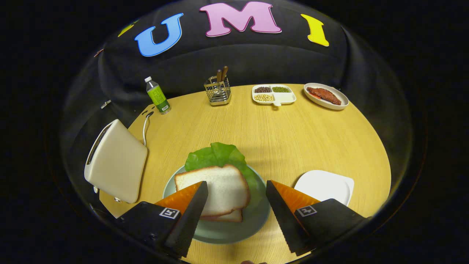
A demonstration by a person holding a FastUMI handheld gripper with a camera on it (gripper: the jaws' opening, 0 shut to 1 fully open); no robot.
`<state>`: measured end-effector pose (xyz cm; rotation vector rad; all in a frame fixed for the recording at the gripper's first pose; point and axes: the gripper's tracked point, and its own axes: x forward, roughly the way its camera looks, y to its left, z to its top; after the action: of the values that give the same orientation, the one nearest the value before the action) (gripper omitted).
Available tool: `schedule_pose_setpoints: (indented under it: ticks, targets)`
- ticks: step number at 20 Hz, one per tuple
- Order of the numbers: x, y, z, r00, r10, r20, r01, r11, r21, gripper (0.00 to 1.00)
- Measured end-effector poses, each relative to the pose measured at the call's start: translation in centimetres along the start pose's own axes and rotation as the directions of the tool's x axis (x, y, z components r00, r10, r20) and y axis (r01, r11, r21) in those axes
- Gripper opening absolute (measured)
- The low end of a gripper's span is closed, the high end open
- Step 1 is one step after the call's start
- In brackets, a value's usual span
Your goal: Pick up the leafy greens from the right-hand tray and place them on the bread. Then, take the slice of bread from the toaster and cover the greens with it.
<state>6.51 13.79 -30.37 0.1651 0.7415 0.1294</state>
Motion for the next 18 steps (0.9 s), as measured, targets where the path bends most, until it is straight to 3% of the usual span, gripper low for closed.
schedule_pose_setpoints:
  ticks: [6, 12, 15, 18]
  targets:
    - [-6.0, -3.0, 5.3, 0.977, -0.085, 0.197, 0.094, 0.995, -0.039, 0.99]
    - [-13.9, -4.2, 10.0, 0.913, -0.109, 0.393, 0.154, 0.985, -0.085, 0.99]
    - [-17.8, -3.9, 11.7, 0.873, -0.088, 0.480, 0.174, 0.975, -0.137, 0.99]
    - [-22.1, -2.8, 12.5, 0.847, -0.026, 0.531, 0.138, 0.975, -0.172, 0.98]
